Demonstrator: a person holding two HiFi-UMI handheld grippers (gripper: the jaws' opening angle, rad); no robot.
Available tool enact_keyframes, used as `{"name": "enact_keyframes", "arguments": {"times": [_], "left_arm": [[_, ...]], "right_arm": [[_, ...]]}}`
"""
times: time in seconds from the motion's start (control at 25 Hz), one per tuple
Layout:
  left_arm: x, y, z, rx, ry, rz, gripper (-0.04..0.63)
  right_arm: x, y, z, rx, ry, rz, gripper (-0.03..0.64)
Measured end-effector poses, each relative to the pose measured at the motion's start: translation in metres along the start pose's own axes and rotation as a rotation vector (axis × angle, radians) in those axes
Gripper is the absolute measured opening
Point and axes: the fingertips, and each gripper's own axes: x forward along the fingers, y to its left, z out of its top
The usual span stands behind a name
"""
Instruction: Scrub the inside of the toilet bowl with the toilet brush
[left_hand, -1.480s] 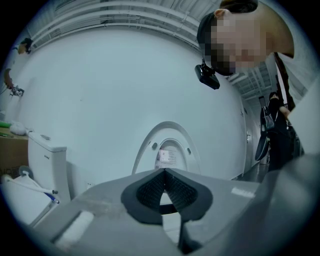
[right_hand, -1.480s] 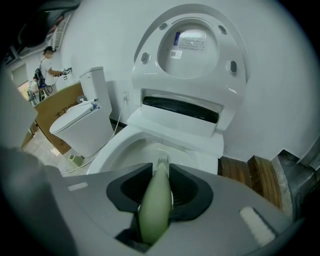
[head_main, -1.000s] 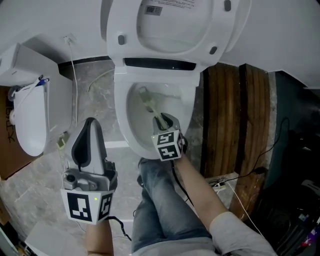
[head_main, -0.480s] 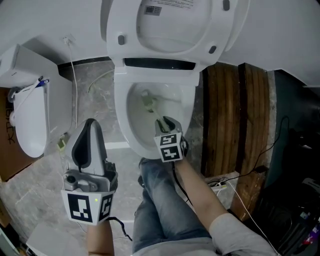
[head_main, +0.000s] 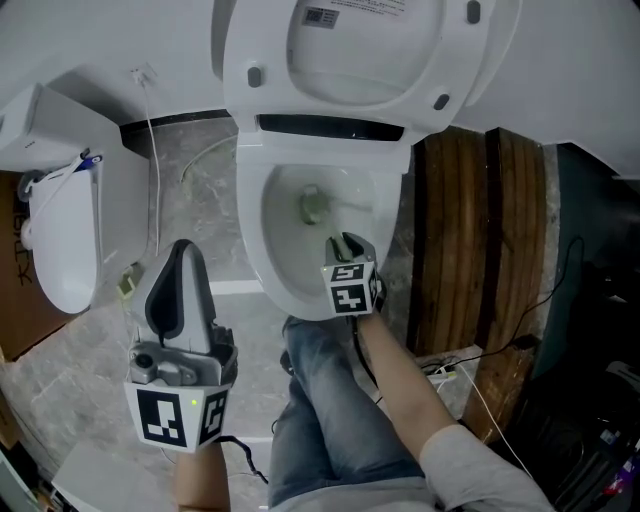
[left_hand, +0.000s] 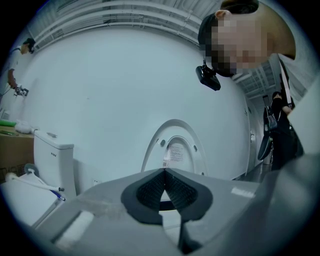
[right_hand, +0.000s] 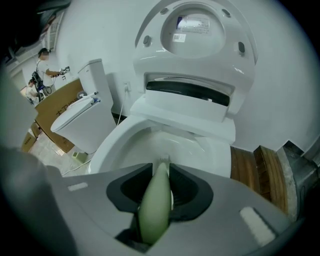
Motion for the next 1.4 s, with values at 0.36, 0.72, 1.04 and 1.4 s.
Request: {"name": "enact_keyframes", "arguments": {"times": [0.36,0.72,1.04,1.4], "left_arm": [[0.003,0.015,-0.007,-0.006,0.009,0.017,0.003],[0.0,0.016,-0.004,-0.019,-0.001,0.011,0.003],[-0.005,0.007,0.002,-0.018,-0.012,-0.005,0.003],[-0.012,-0.008,0.009,-0.013,-0.028,-0.027,0.003]], "right_arm": [[0.016,0.014,-0.001,0.032,0.016,0.044,0.104],[0.004,0.022,0.003,-0.017,-0.003,0.135,0.103],[-0.012,0.034,-0.006,-0.031,-0.006,0.178,0.104],[-0.033,0.041,-0.023,-0.014,0.001,0.205,0.106]]}}
